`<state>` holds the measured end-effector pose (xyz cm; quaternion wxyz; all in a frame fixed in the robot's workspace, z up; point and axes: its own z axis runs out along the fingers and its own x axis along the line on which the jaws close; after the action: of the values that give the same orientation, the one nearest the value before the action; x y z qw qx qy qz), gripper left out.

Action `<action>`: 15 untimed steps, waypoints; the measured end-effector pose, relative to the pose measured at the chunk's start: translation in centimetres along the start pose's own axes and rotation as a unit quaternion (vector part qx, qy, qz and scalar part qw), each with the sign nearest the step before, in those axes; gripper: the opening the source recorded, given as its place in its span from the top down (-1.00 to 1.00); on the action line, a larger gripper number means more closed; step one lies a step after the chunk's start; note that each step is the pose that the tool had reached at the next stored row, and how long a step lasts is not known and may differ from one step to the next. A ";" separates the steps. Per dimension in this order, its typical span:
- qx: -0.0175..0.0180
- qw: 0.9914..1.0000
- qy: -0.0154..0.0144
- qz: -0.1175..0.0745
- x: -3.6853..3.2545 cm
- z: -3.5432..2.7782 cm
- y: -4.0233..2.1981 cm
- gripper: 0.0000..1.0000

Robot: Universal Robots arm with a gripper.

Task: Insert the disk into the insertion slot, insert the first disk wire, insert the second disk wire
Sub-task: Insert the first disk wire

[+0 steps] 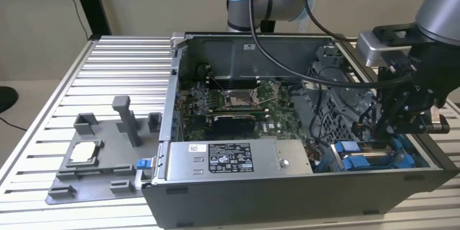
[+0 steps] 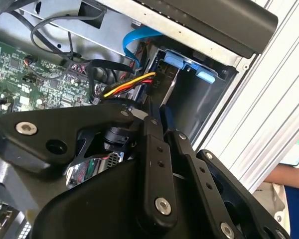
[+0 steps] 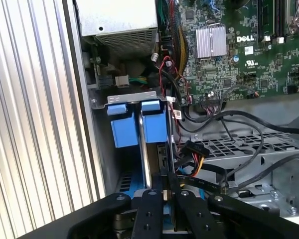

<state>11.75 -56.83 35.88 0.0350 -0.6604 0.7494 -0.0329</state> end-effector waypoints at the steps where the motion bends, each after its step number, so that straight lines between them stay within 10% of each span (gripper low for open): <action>1: 0.000 1.000 0.000 0.000 0.00 0.06 0.03 1.00; 15: 0.005 1.000 -0.001 -0.005 0.02 0.41 0.18 1.00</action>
<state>11.61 -56.84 35.45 0.0393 -0.6637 0.7461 -0.0363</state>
